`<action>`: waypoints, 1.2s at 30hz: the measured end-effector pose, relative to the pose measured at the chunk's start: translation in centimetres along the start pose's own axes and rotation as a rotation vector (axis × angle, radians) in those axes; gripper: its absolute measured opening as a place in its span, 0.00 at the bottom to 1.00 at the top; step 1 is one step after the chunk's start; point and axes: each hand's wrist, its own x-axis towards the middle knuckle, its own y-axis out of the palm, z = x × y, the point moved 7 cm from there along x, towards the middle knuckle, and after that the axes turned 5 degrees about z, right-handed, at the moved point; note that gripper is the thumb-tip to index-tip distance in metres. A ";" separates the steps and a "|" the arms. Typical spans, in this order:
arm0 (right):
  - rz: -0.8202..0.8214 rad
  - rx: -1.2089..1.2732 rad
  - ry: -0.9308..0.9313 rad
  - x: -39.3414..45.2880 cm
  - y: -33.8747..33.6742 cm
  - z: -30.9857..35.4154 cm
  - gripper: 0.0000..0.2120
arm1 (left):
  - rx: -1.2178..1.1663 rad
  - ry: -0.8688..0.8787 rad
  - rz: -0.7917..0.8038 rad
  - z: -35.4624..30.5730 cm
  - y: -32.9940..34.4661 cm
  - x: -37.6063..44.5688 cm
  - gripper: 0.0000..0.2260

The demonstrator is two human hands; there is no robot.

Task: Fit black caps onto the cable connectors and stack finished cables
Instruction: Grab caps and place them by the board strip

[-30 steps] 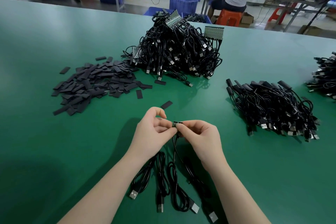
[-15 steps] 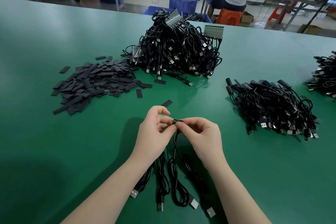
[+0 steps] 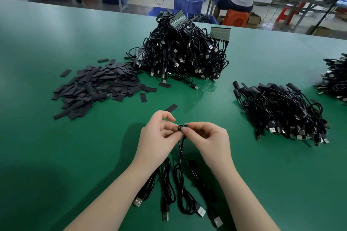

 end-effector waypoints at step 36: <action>-0.059 -0.050 -0.010 -0.2 -0.1 0.0 0.06 | 0.075 -0.027 -0.031 0.3 0.0 0.0 0.06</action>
